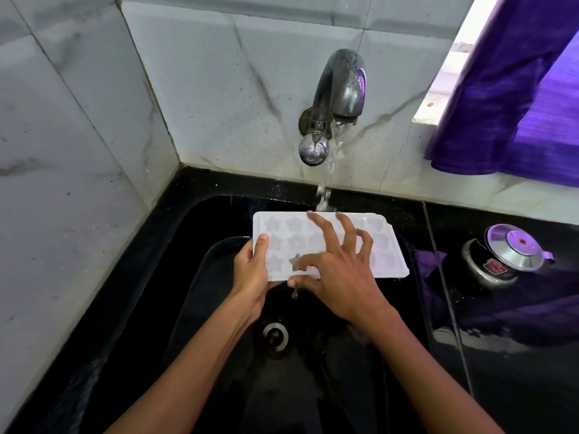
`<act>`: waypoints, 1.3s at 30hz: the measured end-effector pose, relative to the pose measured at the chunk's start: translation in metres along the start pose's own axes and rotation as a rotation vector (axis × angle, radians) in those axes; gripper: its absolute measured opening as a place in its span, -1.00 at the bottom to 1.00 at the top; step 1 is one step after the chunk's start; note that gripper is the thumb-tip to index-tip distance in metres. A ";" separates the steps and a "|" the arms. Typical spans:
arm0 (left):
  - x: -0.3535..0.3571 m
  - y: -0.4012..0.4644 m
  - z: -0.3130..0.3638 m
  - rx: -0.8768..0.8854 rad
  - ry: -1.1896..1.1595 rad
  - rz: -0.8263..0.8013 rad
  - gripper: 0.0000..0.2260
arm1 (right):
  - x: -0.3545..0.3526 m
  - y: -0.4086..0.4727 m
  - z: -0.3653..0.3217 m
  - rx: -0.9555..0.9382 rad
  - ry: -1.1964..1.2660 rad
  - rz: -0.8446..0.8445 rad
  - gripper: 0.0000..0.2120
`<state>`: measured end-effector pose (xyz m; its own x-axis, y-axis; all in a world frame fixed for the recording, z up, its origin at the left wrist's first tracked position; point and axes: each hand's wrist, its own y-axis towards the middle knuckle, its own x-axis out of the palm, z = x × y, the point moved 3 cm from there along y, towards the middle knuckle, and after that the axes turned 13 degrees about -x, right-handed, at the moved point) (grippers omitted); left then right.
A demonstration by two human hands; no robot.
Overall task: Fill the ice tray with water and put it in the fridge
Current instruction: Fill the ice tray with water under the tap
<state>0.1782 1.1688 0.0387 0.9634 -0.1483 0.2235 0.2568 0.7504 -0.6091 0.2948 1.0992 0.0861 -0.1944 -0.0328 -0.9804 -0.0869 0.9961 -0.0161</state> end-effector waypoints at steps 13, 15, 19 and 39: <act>0.008 0.001 -0.002 -0.034 -0.016 -0.024 -0.75 | -0.008 0.002 0.007 0.044 0.076 -0.059 -0.63; 0.007 0.001 -0.002 -0.030 -0.016 -0.016 -0.76 | -0.007 0.003 0.006 0.032 0.051 -0.047 -0.65; 0.005 0.001 -0.004 -0.023 -0.014 -0.014 -0.82 | -0.009 0.006 0.007 0.080 0.078 0.059 -0.66; 0.009 -0.001 0.000 -0.040 0.013 -0.017 -0.72 | -0.005 0.004 0.010 0.063 0.158 -0.071 -0.67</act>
<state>0.1870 1.1669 0.0413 0.9597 -0.1696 0.2241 0.2758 0.7212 -0.6354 0.3050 1.1046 0.0893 -0.3417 -0.1110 -0.9332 -0.0453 0.9938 -0.1016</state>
